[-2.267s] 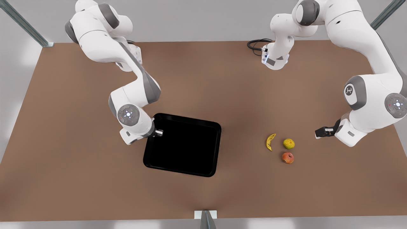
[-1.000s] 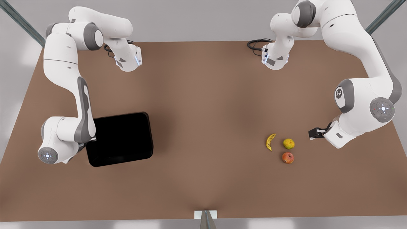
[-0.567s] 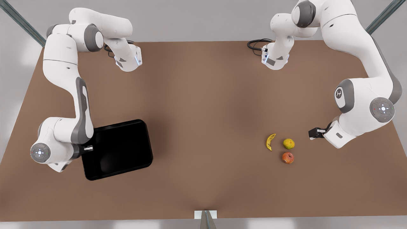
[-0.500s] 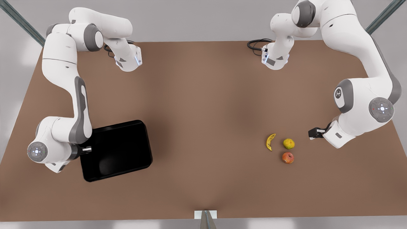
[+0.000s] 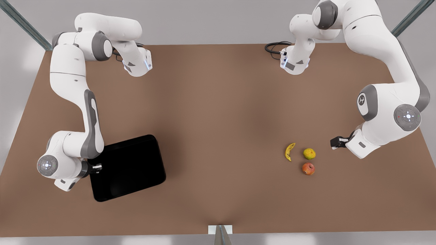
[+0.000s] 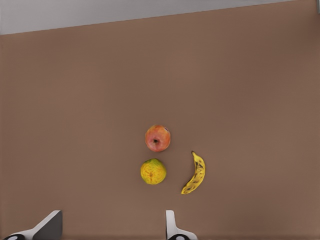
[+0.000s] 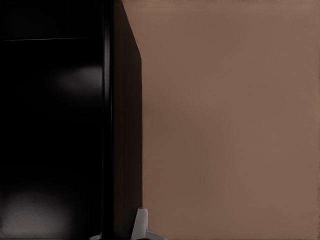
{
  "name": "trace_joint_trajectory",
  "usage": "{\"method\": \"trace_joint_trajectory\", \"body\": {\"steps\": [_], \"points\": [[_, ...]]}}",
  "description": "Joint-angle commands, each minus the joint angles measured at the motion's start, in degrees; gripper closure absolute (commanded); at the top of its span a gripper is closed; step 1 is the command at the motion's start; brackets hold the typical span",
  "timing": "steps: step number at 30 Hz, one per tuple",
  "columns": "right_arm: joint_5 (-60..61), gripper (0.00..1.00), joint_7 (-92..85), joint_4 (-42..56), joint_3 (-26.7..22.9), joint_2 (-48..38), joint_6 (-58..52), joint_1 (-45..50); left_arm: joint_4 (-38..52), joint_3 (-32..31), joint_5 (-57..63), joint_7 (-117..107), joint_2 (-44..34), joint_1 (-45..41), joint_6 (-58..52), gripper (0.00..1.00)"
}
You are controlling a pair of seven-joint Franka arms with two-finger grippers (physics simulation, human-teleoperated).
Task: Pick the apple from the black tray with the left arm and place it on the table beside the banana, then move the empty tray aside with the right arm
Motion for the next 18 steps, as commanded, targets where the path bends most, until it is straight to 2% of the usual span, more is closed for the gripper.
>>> {"method": "trace_joint_trajectory", "body": {"steps": [1,2,3,4,5,8,12,14,18], "points": [[-0.26,0.68,-4.63,0.00,0.00,0.05,3.89,0.00,0.03,-0.02,0.05,0.10,-0.07,0.00,-0.02,0.00],[-0.26,0.65,-4.63,0.00,0.00,0.05,3.89,0.00,0.03,0.06,0.05,0.10,-0.07,0.00,-0.02,0.00],[-0.43,0.44,-4.63,0.00,0.00,0.05,3.89,0.00,0.03,0.06,0.05,0.10,-0.07,0.00,-0.02,0.00],[-0.26,0.11,-4.55,0.00,0.00,0.05,3.89,0.00,0.03,0.06,0.05,0.10,-0.07,0.00,-0.02,0.00],[-0.26,0.00,-4.55,0.00,0.00,0.05,3.90,0.00,0.03,0.06,0.05,0.10,-0.07,0.00,-0.02,0.00],[-0.17,0.00,-4.37,0.27,-0.09,-1.18,3.19,0.08,0.03,0.06,0.05,0.10,-0.07,0.00,-0.02,0.00],[-0.17,0.00,-3.84,0.27,1.32,-12.69,-7.61,0.35,0.03,-0.02,0.05,0.09,-0.07,0.00,-0.02,0.00],[-0.08,0.00,-2.27,0.27,3.16,-18.49,-14.91,0.70,0.03,0.06,0.14,-0.17,0.28,-0.08,-0.02,0.00],[-0.52,0.00,3.54,-0.08,3.51,-28.60,-34.33,0.79,0.12,0.06,1.54,-2.72,0.72,-1.14,-0.02,0.00]]}}
